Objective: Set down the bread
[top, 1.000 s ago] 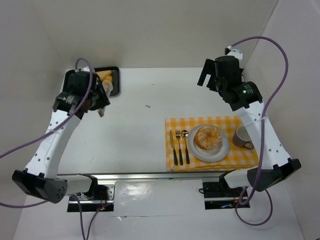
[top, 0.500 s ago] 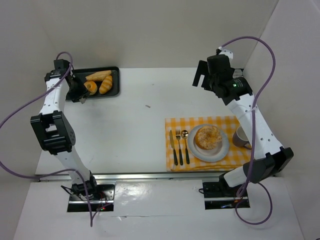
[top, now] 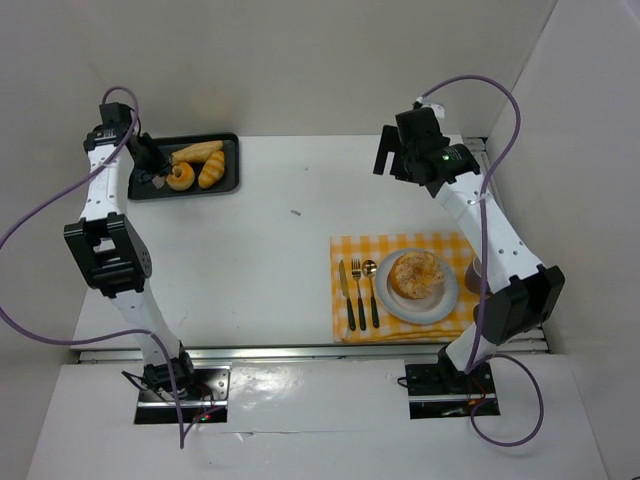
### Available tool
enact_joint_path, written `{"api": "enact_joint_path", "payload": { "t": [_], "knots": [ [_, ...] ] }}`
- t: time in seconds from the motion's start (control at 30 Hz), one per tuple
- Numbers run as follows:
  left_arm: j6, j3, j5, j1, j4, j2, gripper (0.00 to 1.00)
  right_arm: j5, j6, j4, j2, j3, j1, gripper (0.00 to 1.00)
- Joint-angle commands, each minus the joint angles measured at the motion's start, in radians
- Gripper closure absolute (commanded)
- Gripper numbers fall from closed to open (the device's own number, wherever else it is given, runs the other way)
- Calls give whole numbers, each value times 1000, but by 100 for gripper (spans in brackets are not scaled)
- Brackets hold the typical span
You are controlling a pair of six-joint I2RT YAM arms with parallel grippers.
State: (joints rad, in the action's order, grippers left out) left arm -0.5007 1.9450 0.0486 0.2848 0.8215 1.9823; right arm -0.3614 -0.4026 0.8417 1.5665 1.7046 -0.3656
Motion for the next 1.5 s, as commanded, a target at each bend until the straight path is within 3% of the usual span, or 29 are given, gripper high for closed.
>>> {"api": "enact_joint_path", "payload": {
  "t": [0.0, 0.27, 0.7, 0.93, 1.1, 1.13, 1.23, 1.27, 1.47],
  "knots": [
    [-4, 29, -27, 5, -8, 21, 48, 2, 8, -39, 10, 65, 7, 0],
    [-4, -53, -53, 5, -33, 1, 48, -7, 8, -30, 23, 75, 7, 0],
    [-4, -57, -112, -4, -19, -14, 45, 13, -1, -30, 32, 93, 7, 0],
    [14, -67, -12, 27, -39, 36, 45, 22, -10, -30, 41, 112, 7, 0],
    [-6, -67, 33, 48, -39, 24, 60, 22, -10, -12, 41, 112, 7, 0],
    [-6, -67, 33, 48, -56, 7, 70, 13, -10, -12, 41, 121, 7, 0],
    [-16, -58, 33, 57, -67, -46, 83, 4, -10, -3, 32, 121, 7, 0],
    [-16, -46, 33, 57, -67, -59, 92, 4, -10, -3, 32, 131, 7, 0],
    [-16, -24, 51, 57, -67, -149, 97, 4, -10, -3, 10, 132, 7, 0]
  ]
}}
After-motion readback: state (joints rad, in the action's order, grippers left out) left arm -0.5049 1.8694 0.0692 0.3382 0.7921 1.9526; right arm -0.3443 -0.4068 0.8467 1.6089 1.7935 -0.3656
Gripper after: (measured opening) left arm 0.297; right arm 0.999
